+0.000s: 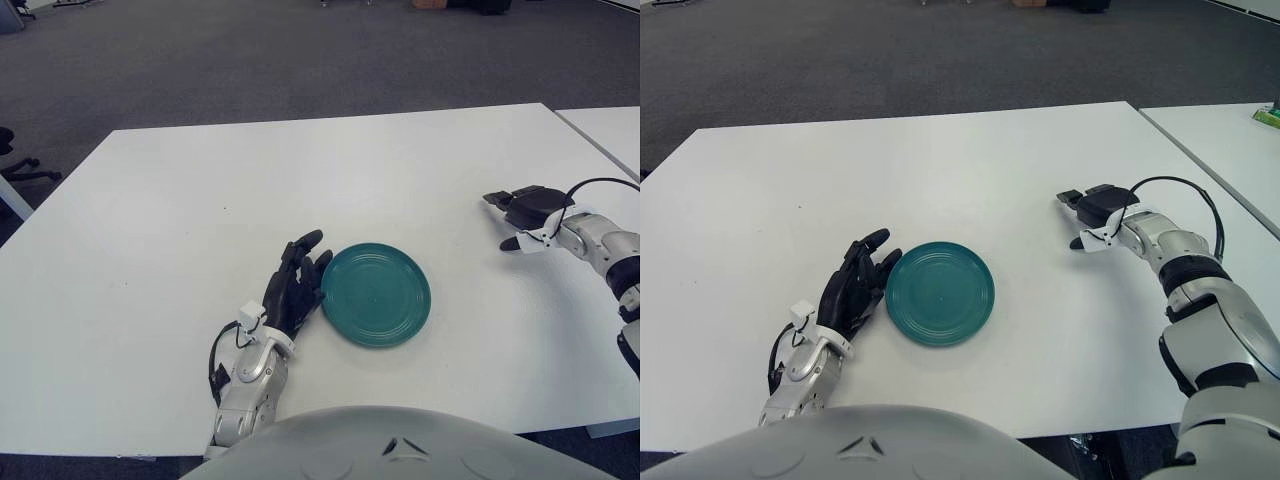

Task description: Put the gum into the plate.

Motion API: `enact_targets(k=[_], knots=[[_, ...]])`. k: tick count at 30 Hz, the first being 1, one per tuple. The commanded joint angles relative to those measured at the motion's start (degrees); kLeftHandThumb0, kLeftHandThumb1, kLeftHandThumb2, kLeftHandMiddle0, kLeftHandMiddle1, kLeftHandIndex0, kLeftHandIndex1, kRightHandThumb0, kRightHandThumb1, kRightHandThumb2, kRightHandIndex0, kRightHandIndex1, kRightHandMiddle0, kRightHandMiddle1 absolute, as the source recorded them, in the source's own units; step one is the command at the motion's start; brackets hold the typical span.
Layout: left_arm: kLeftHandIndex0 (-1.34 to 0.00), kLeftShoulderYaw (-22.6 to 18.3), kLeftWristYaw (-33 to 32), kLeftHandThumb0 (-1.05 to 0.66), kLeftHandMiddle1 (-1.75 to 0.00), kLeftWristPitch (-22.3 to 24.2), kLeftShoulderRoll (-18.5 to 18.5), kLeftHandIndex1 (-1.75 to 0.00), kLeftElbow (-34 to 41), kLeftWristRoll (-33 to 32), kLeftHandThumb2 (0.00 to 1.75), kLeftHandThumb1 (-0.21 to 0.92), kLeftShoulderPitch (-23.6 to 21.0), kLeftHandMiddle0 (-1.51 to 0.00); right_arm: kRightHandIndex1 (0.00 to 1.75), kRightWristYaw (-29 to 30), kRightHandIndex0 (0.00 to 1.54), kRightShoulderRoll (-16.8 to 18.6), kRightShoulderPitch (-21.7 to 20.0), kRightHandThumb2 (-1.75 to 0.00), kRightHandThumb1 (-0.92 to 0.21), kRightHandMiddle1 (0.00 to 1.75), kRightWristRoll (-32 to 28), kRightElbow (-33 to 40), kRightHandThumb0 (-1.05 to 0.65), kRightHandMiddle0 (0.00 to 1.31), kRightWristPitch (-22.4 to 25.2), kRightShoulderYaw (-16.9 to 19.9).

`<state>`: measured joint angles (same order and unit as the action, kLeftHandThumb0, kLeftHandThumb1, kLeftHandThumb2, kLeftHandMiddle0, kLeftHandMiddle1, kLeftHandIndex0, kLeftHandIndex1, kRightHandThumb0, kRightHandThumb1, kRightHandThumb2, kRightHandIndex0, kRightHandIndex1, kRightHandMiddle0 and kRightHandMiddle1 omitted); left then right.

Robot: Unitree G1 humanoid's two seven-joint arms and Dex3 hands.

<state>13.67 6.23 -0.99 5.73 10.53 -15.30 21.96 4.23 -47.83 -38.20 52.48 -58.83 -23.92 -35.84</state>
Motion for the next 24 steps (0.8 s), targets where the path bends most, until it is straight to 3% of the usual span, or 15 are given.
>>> enact_targets(k=[1, 24], knots=[[0.0, -0.06, -0.47, -0.86, -0.19, 0.1, 1.5, -0.78, 0.11, -0.22, 0.9, 0.92, -0.13, -0.43, 0.03, -0.18, 0.27, -0.79, 0.2, -0.45, -0.92, 0.2, -0.47, 0.77, -1.05, 0.0, -0.05, 0.78], [0.0, -0.9, -0.14, -0.86, -0.18, 0.05, 1.43, -0.78, -1.1, -0.55, 0.9, 0.92, -1.23, -0.43, 0.06, -0.86, 0.35, -4.03, 0.11, -0.44, -0.92, 0.28, -0.35, 2.99, -1.05, 0.0, -0.27, 1.88]])
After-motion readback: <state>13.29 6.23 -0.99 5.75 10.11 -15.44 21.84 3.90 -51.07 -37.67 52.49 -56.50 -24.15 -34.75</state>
